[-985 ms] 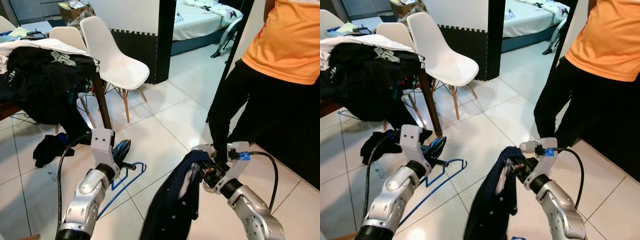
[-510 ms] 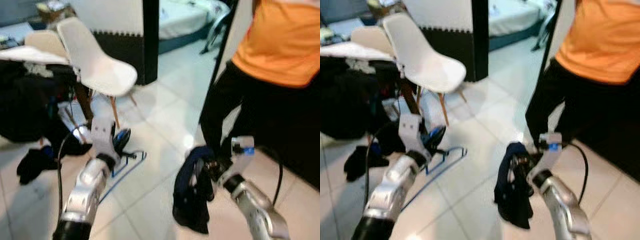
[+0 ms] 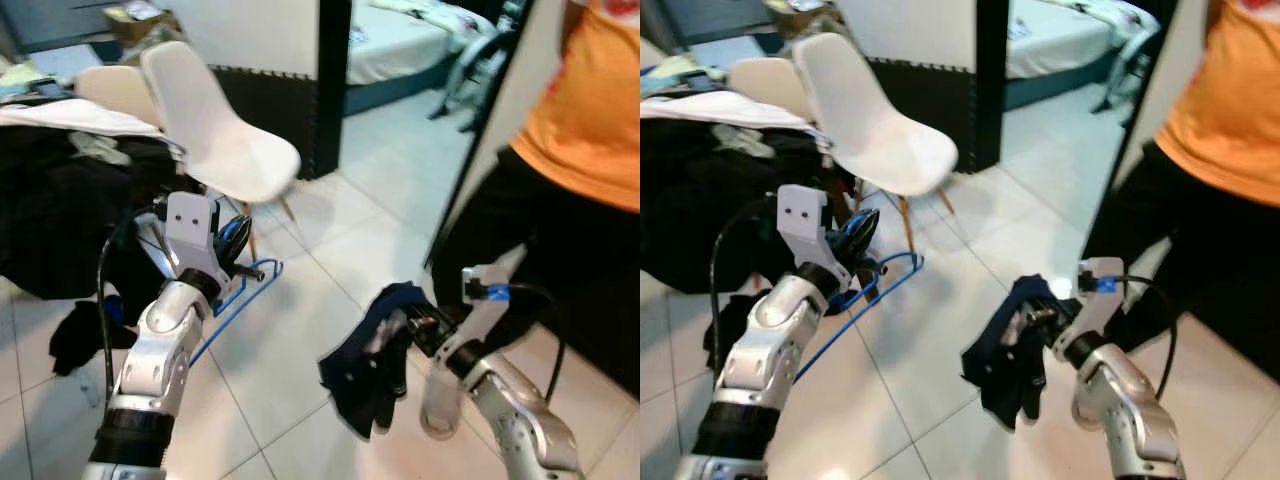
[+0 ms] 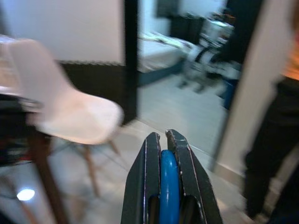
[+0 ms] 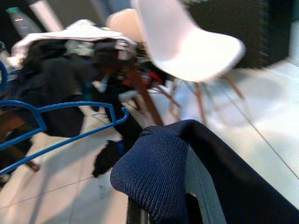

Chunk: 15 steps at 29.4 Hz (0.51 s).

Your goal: Hang hanger

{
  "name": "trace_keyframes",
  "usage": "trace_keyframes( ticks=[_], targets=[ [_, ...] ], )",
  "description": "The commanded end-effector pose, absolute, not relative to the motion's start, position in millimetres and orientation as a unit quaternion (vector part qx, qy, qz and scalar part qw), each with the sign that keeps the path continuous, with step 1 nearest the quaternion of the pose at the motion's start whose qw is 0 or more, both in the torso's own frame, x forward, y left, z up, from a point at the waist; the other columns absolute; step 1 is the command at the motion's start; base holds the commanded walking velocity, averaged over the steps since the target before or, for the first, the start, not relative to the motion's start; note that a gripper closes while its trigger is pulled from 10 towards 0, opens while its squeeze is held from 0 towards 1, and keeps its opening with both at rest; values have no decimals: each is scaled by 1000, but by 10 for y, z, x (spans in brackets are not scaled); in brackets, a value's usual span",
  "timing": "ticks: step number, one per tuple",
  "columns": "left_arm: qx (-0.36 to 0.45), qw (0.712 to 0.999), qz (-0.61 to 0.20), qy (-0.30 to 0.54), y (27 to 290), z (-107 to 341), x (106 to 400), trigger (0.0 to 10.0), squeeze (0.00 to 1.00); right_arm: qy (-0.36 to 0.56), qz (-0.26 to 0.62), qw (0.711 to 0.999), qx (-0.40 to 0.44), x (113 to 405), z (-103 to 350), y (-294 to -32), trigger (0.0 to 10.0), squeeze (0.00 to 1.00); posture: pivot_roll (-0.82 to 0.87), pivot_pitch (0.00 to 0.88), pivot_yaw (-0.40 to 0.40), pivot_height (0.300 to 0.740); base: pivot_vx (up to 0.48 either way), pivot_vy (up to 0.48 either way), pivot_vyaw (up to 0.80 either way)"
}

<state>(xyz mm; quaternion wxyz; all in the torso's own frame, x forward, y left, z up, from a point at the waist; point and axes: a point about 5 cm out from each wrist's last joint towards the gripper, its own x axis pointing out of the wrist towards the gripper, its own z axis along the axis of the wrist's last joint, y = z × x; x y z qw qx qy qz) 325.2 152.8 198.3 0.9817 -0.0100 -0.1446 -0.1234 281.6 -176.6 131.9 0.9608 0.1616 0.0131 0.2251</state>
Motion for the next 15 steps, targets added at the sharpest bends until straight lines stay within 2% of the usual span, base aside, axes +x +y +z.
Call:
trace_keyframes(
  ticks=[1, 15],
  targets=[
    [1, 985, -108, -134, 1613, 1957, 3253, 10000, 0, 5, 241, 955, 172, 2830, 1367, -1675, 10000, 0, 50, 90, -29, 740, 307, 0, 0],
    [-2, 980, -124, -156, 1515, 2131, 3276, 10000, 0, -15, 233, 957, 172, 2912, 1493, -1675, 10000, 0, 50, 90, -27, 740, 305, 0, 0]
  ],
)
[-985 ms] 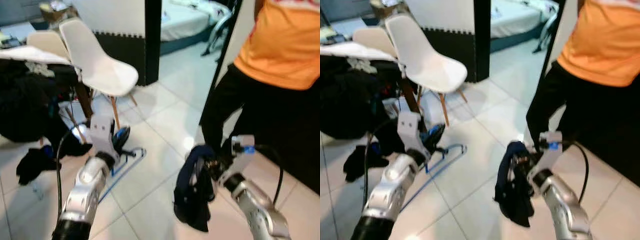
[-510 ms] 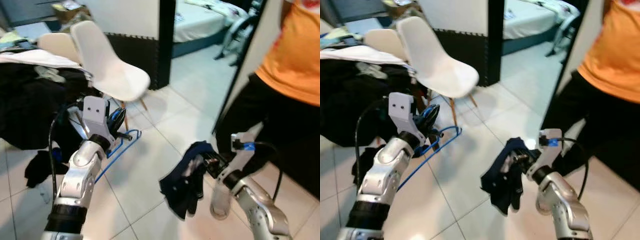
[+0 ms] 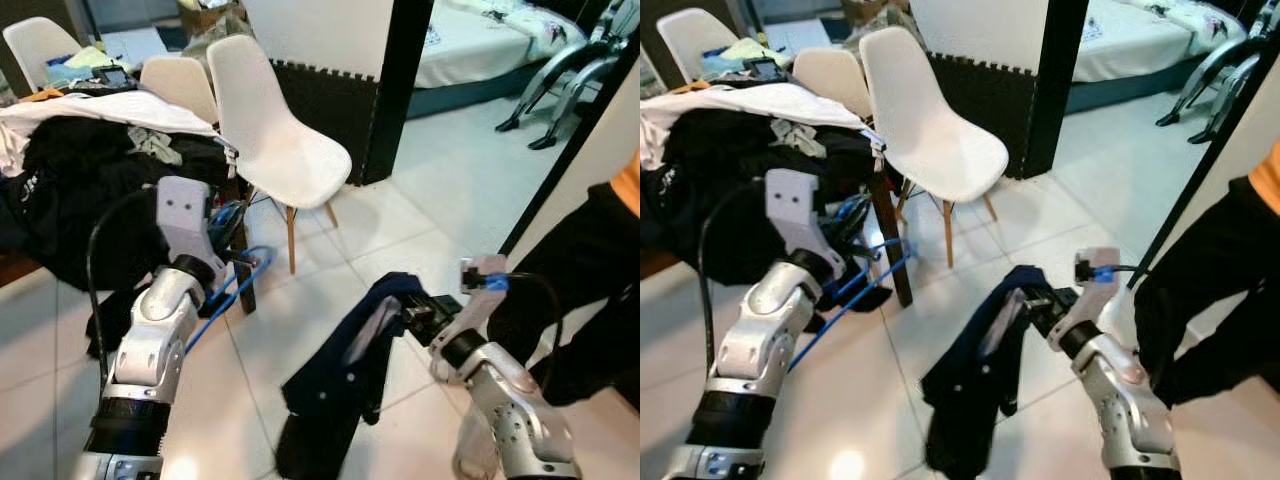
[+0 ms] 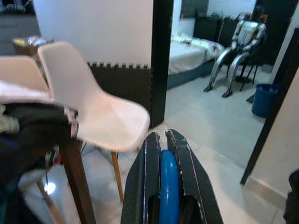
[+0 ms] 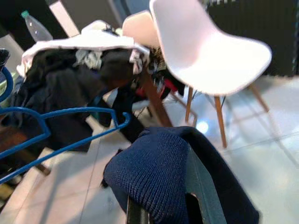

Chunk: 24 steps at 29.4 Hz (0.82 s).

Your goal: Hang hanger

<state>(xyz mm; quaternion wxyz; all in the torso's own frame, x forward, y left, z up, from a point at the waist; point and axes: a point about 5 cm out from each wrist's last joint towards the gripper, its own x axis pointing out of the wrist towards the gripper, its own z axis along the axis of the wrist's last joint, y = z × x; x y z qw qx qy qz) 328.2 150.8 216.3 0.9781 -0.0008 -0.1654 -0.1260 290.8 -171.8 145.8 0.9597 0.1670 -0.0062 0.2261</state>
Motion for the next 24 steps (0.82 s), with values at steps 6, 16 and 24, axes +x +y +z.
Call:
trace_keyframes(
  ticks=[6, 16, 24],
  targets=[
    [-4, 977, -139, -164, 1439, 2175, 3261, 10000, 0, -18, 233, 957, 172, 2926, 1514, -1665, 10000, 0, 51, 91, -27, 740, 306, 0, 0],
    [-1, 971, -146, -187, 1397, 2340, 3276, 10000, 0, -12, 226, 961, 159, 2943, 1505, -1669, 10000, 0, 50, 90, -26, 740, 306, 0, 0],
    [13, 967, -149, -205, 1401, 2466, 3288, 10000, 0, -11, 221, 964, 151, 2959, 1502, -1679, 10000, 0, 52, 89, -25, 740, 304, 0, 0]
  ],
)
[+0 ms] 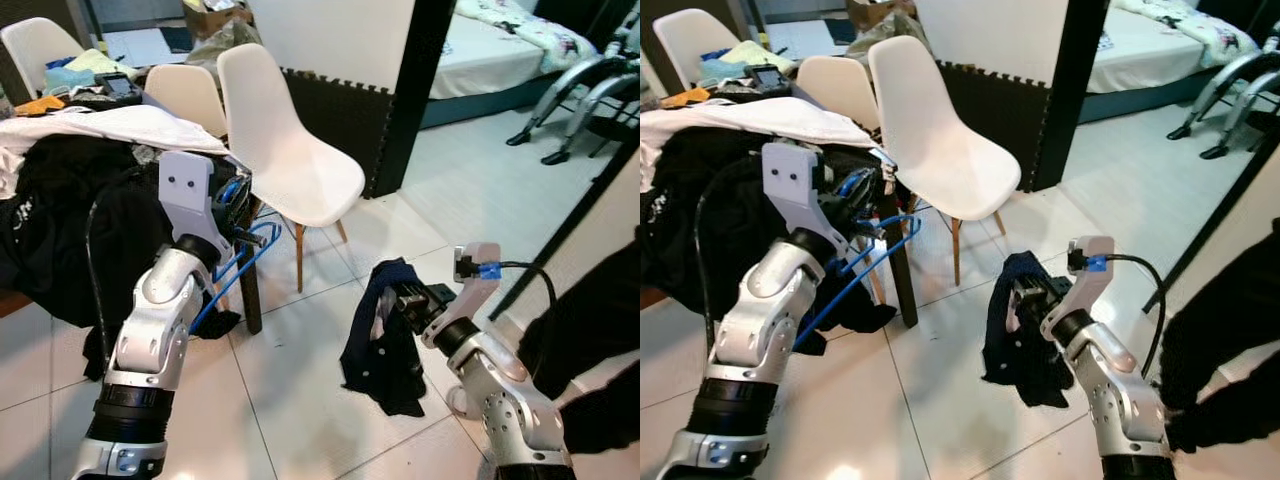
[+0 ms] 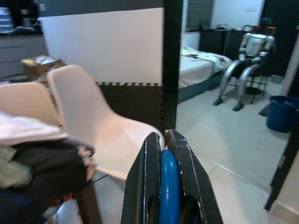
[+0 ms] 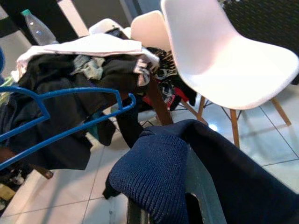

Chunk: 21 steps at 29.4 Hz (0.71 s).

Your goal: Hang hanger

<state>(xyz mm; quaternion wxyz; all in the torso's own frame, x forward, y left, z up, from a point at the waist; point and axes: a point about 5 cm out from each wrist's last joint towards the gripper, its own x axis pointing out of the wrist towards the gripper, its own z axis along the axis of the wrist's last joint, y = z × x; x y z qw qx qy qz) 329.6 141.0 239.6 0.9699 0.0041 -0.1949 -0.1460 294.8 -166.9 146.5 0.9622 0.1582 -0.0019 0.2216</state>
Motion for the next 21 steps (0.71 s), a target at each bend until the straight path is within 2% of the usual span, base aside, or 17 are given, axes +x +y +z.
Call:
trace_keyframes(
  ticks=[1, 21],
  targets=[
    [13, 967, -149, -205, 1401, 2466, 3288, 10000, 0, -11, 221, 964, 151, 2959, 1502, -1679, 10000, 0, 52, 89, -25, 740, 304, 0, 0],
    [28, 963, -149, -224, 1401, 2605, 3294, 10000, 0, -10, 219, 965, 143, 2971, 1503, -1668, 10000, 0, 52, 86, -23, 740, 307, 0, 0]
  ],
)
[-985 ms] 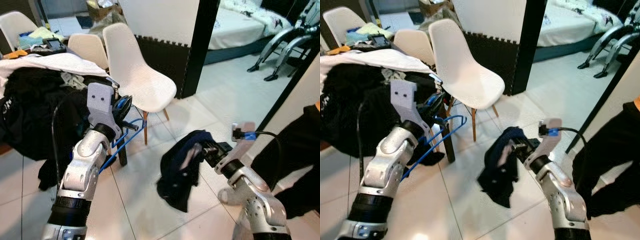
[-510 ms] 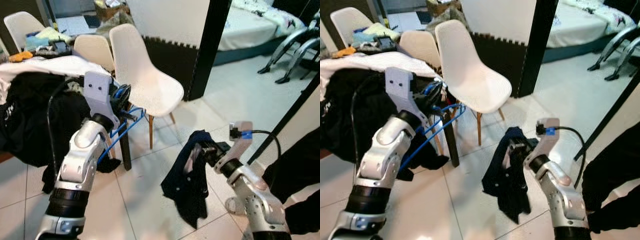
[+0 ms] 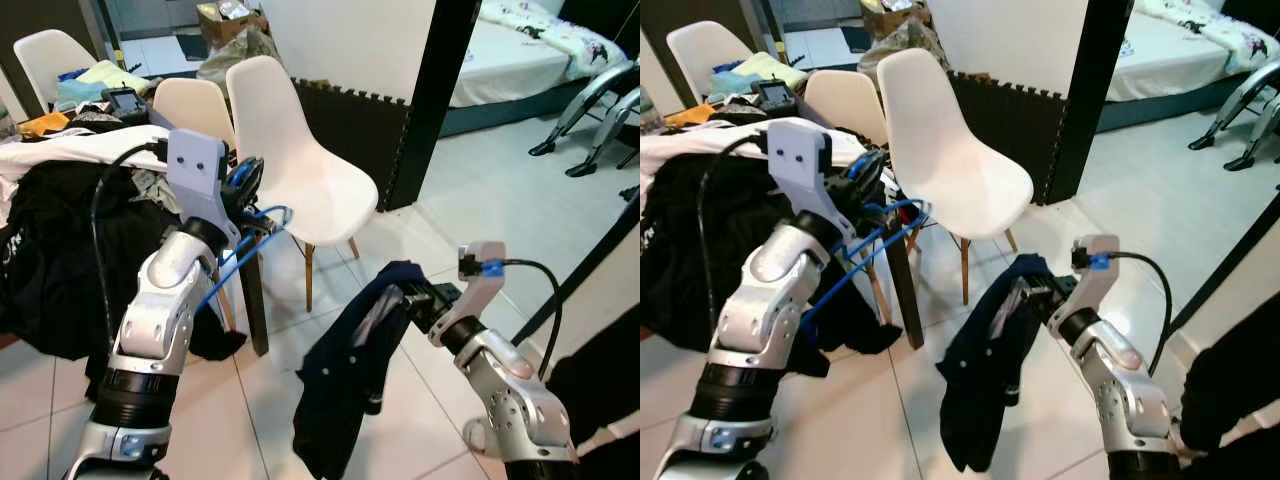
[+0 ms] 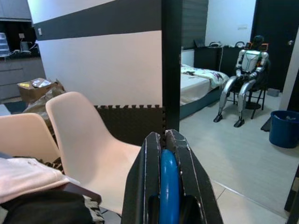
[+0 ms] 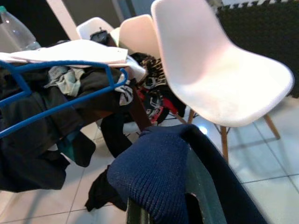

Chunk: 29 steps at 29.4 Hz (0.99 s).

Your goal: Hang hanger

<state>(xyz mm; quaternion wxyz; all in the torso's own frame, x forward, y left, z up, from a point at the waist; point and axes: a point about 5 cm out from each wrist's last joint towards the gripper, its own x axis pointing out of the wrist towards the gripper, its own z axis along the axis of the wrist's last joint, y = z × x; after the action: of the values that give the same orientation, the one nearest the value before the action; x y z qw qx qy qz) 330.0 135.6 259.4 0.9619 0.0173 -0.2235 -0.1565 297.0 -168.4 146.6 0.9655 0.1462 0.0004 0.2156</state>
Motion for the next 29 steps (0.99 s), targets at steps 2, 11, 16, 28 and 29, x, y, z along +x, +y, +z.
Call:
trace_keyframes(
  ticks=[2, 11, 16, 28, 29],
  targets=[
    [29, 963, -149, -225, 1402, 2608, 3295, 10000, 0, -10, 220, 965, 143, 2971, 1504, -1667, 10000, 0, 52, 86, -23, 740, 341, 0, 0],
    [32, 962, -150, -226, 1386, 2618, 3288, 10000, 0, -13, 221, 964, 145, 2979, 1519, -1664, 10000, 0, 53, 78, -27, 740, 437, 0, 0],
    [36, 958, -149, -241, 1399, 2714, 3293, 10000, 0, -21, 212, 966, 145, 3002, 1541, -1680, 10000, 0, 54, 77, -26, 740, 480, 0, 0],
    [46, 956, -133, -258, 1481, 2837, 3293, 10000, 0, -37, 193, 970, 144, 3037, 1600, -1726, 10000, 0, 55, 81, -25, 740, 480, 0, 383],
    [46, 956, -133, -258, 1481, 2837, 3293, 10000, 0, -37, 193, 970, 144, 3037, 1600, -1726, 10000, 0, 55, 81, -25, 740, 480, 0, 788]
  ],
)
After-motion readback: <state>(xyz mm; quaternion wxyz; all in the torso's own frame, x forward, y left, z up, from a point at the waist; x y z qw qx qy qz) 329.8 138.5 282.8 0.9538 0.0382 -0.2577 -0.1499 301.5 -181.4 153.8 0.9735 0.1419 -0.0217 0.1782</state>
